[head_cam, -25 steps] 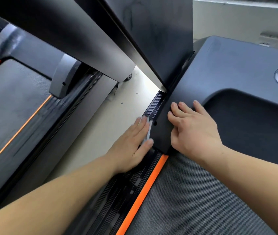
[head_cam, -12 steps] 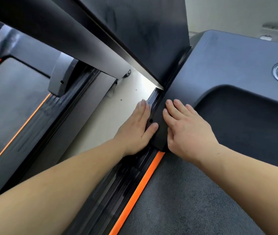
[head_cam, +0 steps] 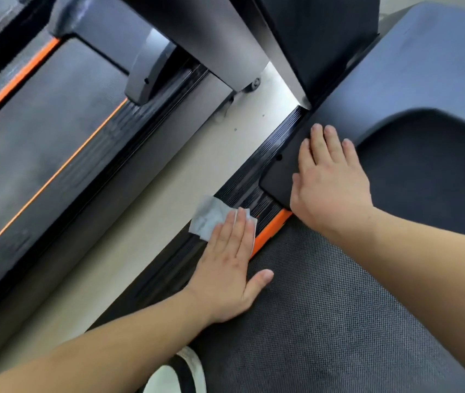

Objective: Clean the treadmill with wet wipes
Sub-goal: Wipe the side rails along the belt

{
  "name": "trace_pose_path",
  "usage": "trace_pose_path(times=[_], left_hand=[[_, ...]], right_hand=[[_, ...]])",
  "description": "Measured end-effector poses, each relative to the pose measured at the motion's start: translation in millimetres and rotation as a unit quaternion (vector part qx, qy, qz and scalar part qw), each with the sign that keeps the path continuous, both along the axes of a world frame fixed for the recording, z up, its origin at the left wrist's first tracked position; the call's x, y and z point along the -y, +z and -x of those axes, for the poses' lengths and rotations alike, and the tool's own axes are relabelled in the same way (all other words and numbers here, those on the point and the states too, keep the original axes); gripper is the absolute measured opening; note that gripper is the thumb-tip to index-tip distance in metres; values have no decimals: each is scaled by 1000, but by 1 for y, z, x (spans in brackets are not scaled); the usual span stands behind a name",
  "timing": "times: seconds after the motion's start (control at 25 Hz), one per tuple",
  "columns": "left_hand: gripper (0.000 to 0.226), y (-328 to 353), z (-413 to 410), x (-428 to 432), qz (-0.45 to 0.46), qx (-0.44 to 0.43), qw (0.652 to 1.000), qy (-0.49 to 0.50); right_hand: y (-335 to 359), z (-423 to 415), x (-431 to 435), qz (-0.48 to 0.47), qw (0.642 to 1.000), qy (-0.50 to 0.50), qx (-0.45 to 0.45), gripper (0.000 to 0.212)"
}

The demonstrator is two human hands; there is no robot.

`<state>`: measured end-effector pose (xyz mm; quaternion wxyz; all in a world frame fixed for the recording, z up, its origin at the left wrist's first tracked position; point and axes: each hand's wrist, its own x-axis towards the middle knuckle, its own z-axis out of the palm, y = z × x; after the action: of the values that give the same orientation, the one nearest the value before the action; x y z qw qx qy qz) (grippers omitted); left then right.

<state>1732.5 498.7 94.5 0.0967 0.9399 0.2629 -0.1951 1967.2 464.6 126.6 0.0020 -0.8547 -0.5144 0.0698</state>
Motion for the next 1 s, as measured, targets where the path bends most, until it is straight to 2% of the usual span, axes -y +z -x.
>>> trace_pose_path(times=[0.16, 0.24, 0.36, 0.48, 0.68, 0.76, 0.88, 1.0], left_hand=[[90, -3, -43, -22, 0, 36, 999, -33], [90, -2, -41, -21, -1, 28, 999, -44], [89, 1, -10, -10, 4, 9, 998, -69], [83, -1, 2, -10, -2, 20, 996, -84], [56, 7, -5, -14, -55, 123, 988, -70], [53, 12, 0, -16, -88, 170, 978, -89], [58, 12, 9, -24, -110, 175, 978, -10], [79, 7, -6, -17, -44, 41, 988, 143]], right_hand=[[-8, -1, -3, -82, 996, 34, -4, 65], [-6, 3, -9, -64, 997, 43, -6, 69], [-3, 3, -11, -17, 999, 29, 4, 62], [-2, 2, -8, -11, 999, 35, 15, 69], [-4, 7, -10, 14, 999, 29, 7, 65], [-1, 6, -10, 12, 1000, 29, 3, 65], [-1, 3, -9, 0, 999, 37, -8, 65], [-4, 3, -6, -14, 999, 34, -11, 65]])
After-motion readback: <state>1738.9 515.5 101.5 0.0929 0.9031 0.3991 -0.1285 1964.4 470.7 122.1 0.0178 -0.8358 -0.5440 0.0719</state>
